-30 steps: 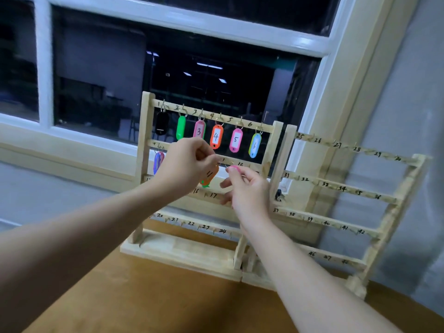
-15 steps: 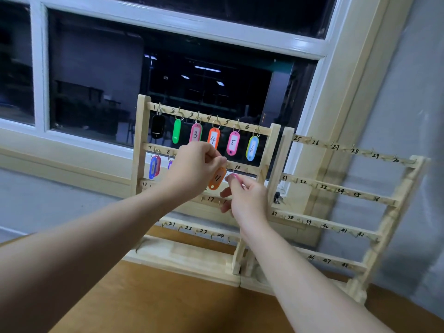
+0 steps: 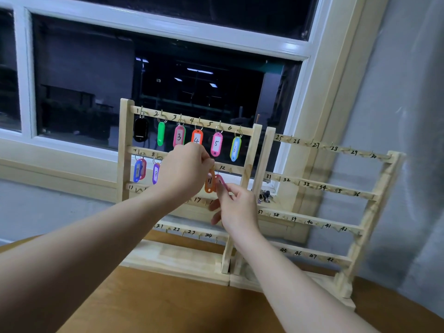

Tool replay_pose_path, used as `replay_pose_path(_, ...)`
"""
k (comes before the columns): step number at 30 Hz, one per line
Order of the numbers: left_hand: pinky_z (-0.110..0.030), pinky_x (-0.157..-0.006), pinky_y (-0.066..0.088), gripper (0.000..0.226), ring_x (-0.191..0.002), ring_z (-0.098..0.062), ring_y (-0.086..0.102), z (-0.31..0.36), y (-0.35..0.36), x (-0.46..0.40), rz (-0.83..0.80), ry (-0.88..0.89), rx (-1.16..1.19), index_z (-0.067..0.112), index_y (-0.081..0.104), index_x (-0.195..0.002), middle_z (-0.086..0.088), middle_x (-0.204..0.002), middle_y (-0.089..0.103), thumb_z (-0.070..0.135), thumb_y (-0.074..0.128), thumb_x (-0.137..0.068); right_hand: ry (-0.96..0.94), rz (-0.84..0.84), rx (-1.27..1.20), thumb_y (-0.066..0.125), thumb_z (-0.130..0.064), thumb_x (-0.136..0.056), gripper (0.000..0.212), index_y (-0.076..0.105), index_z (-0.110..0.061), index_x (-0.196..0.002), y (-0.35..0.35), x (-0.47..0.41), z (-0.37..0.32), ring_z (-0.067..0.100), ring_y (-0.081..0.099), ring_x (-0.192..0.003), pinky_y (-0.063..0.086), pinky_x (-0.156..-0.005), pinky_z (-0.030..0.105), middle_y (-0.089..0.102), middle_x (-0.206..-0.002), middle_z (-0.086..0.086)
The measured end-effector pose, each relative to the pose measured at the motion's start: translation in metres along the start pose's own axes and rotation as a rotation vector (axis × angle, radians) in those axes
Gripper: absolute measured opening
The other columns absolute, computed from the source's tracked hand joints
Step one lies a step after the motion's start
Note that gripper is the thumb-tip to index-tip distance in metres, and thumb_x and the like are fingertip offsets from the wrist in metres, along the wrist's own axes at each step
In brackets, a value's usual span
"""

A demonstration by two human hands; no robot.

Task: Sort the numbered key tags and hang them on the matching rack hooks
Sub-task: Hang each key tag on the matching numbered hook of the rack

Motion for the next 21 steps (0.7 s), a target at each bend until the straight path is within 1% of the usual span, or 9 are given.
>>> replay_pose_path(4, -0.037, -0.06, 0.057, 0.026, -0.06, -0.022, 0.064, 0.002, -0.001, 0.001, 0.006, 0.045, -0.085, 0.01, 0.073, -0.082, -0.003, -0.067, 0.068, 0.022, 0.059, -0.1, -0.012, -0.001, -0.008, 0.055, -0.04, -0.103, 0.03, 0.075, -0.021, -0.093, -0.005, 0.003, 0.001, 0.021, 0.056, -0.041, 0.046, -0.046, 0.032, 0.066, -0.059, 0.003)
replay_pose_path(6, -0.039, -0.059, 0.058, 0.027, -0.058, -0.023, 0.066, 0.001, 0.0, 0.003, -0.006, 0.044, -0.078, 0.009, 0.073, -0.082, -0.004, -0.067, 0.068, 0.023, 0.059, -0.1, -0.013, -0.008, 0.008, 0.054, -0.038, -0.104, 0.028, 0.075, -0.022, -0.095, -0.008, 0.007, 0.002, 0.02, 0.057, -0.042, 0.047, -0.049, 0.033, 0.067, -0.06, 0.003)
replay_pose_path(9, -0.043, -0.058, 0.06, 0.03, -0.056, -0.024, 0.068, -0.008, 0.0, 0.008, -0.037, 0.02, -0.064, 0.007, 0.072, -0.082, -0.006, -0.071, 0.071, 0.028, 0.06, -0.1, 0.008, -0.022, 0.026, 0.054, -0.033, -0.104, 0.026, 0.073, -0.021, -0.092, -0.015, 0.017, 0.008, 0.02, 0.06, -0.046, 0.048, -0.052, 0.033, 0.07, -0.062, 0.003)
replay_pose_path(12, -0.037, -0.058, 0.059, 0.026, -0.056, -0.015, 0.067, -0.025, -0.005, 0.029, -0.084, -0.053, -0.037, 0.012, 0.072, -0.081, 0.0, -0.074, 0.073, 0.025, 0.06, -0.1, 0.049, -0.049, 0.047, 0.055, -0.026, -0.104, 0.022, 0.072, -0.021, -0.092, -0.027, 0.031, 0.017, 0.018, 0.06, -0.048, 0.05, -0.049, 0.027, 0.069, -0.062, 0.002)
replay_pose_path(14, -0.033, -0.057, 0.059, 0.022, -0.054, -0.011, 0.067, -0.036, -0.008, 0.051, -0.115, -0.104, -0.013, 0.015, 0.072, -0.083, 0.004, -0.075, 0.073, 0.024, 0.061, -0.099, 0.083, -0.058, 0.09, 0.056, -0.023, -0.104, 0.024, 0.074, -0.016, -0.09, -0.036, 0.041, 0.025, 0.017, 0.056, -0.047, 0.048, -0.05, 0.027, 0.066, -0.058, 0.0)
replay_pose_path(16, -0.027, -0.052, 0.055, 0.018, -0.049, -0.007, 0.066, -0.043, -0.008, 0.079, -0.202, -0.132, 0.039, 0.017, 0.072, -0.084, 0.007, -0.073, 0.073, 0.025, 0.064, -0.098, 0.116, -0.067, 0.156, 0.058, -0.022, -0.102, 0.027, 0.076, -0.013, -0.084, -0.046, 0.053, 0.029, 0.016, 0.052, -0.048, 0.047, -0.055, 0.03, 0.06, -0.054, -0.003)
replay_pose_path(18, -0.022, -0.047, 0.049, 0.017, -0.046, -0.006, 0.065, -0.046, -0.001, 0.111, -0.365, -0.119, 0.097, 0.018, 0.071, -0.079, 0.008, -0.069, 0.073, 0.022, 0.066, -0.095, 0.161, -0.097, 0.232, 0.059, -0.023, -0.1, 0.028, 0.077, -0.012, -0.081, -0.055, 0.069, 0.031, 0.016, 0.049, -0.054, 0.045, -0.062, 0.031, 0.056, -0.053, -0.004)
replay_pose_path(20, -0.021, -0.047, 0.048, 0.016, -0.047, -0.008, 0.064, -0.044, 0.009, 0.148, -0.526, -0.1, 0.162, 0.017, 0.071, -0.076, 0.008, -0.068, 0.074, 0.017, 0.068, -0.092, 0.203, -0.163, 0.323, 0.061, -0.025, -0.098, 0.028, 0.077, -0.011, -0.081, -0.064, 0.089, 0.032, 0.015, 0.049, -0.058, 0.041, -0.063, 0.028, 0.057, -0.058, -0.003)
replay_pose_path(21, -0.019, -0.05, 0.048, 0.015, -0.049, -0.006, 0.064, -0.044, 0.014, 0.166, -0.577, -0.095, 0.188, 0.018, 0.071, -0.077, 0.006, -0.068, 0.074, 0.016, 0.07, -0.092, 0.217, -0.205, 0.399, 0.062, -0.027, -0.098, 0.027, 0.078, -0.011, -0.082, -0.067, 0.1, 0.035, 0.014, 0.05, -0.058, 0.041, -0.062, 0.026, 0.06, -0.061, -0.002)
Point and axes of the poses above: each hand's wrist, its own x-axis away from the middle knuckle, its own y-axis out of the palm, z = x × y, the point moved 5 cm from there along -x, towards the middle knuckle
